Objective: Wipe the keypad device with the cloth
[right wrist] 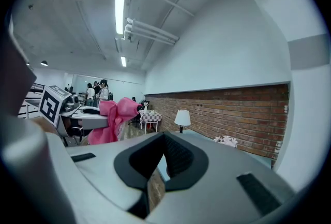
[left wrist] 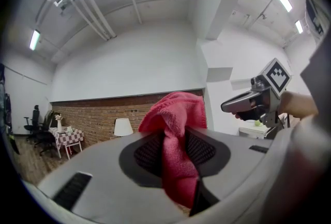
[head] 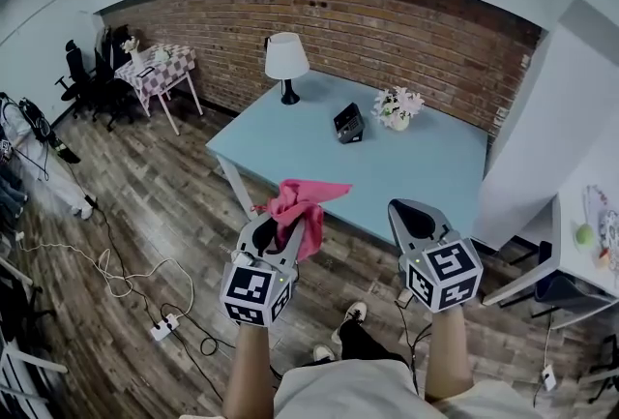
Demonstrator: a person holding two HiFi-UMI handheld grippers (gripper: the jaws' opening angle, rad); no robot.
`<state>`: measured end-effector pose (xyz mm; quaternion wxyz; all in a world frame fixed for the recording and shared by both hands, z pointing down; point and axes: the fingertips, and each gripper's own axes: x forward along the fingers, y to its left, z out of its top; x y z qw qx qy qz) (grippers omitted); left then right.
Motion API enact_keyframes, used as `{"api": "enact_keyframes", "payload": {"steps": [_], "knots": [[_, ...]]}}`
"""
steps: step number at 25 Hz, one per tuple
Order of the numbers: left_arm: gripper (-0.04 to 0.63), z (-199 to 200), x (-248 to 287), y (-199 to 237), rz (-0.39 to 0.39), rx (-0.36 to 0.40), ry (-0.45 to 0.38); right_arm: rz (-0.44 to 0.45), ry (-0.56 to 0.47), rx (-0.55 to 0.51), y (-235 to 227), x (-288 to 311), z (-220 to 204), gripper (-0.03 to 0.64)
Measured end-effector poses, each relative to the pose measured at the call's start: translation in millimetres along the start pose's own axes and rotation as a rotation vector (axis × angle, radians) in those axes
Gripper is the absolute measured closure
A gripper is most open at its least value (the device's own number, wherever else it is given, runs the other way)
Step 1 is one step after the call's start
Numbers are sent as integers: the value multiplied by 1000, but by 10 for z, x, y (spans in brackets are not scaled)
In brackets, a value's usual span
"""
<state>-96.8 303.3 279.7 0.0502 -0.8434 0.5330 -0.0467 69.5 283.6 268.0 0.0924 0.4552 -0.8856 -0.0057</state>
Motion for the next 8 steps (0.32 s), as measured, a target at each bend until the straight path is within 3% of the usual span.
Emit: {"api": "enact_keyframes", "payload": {"steps": [8], "knots": [[445,12,-127,16,-1,1,-1,-18,7,-13,47,-28,33,605]]}}
